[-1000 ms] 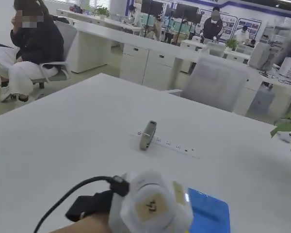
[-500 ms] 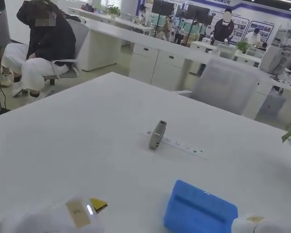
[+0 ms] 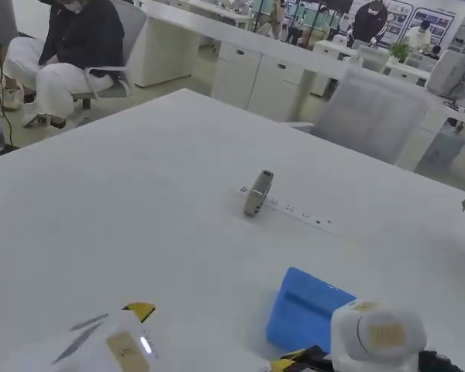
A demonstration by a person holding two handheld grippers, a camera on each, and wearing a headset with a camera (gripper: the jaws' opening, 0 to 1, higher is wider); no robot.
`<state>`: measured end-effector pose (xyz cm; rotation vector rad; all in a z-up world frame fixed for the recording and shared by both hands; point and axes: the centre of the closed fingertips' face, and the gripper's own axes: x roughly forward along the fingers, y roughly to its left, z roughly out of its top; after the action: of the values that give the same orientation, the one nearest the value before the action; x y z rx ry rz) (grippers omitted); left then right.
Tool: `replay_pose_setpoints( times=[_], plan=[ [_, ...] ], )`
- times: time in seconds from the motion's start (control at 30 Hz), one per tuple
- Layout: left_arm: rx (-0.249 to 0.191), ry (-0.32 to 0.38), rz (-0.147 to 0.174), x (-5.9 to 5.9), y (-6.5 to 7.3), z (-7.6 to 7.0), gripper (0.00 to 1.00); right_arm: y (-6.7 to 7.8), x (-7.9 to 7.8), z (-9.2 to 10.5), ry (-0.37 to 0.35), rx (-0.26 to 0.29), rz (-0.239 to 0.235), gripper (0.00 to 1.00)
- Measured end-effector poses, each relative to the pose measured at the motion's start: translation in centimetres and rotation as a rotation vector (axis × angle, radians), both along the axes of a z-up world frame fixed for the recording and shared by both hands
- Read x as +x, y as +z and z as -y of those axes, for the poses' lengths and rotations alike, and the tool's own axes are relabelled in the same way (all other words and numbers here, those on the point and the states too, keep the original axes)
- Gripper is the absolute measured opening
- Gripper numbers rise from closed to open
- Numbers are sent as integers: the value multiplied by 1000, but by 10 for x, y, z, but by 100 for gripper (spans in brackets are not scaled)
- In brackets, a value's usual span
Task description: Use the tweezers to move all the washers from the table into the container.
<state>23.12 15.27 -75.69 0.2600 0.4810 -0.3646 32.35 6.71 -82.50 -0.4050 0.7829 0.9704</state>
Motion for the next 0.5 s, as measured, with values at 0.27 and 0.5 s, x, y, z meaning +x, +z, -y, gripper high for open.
replay_pose_setpoints(
  times=[0.27, 0.5],
  plan=[
    [54, -33, 12, -2, -1, 4, 79, -2, 0, -1, 16, -29, -15, 6],
    [63, -59, -33, -5, -10, 8, 83, -5, -3, -6, 30, -83, -14, 6]
  ],
)
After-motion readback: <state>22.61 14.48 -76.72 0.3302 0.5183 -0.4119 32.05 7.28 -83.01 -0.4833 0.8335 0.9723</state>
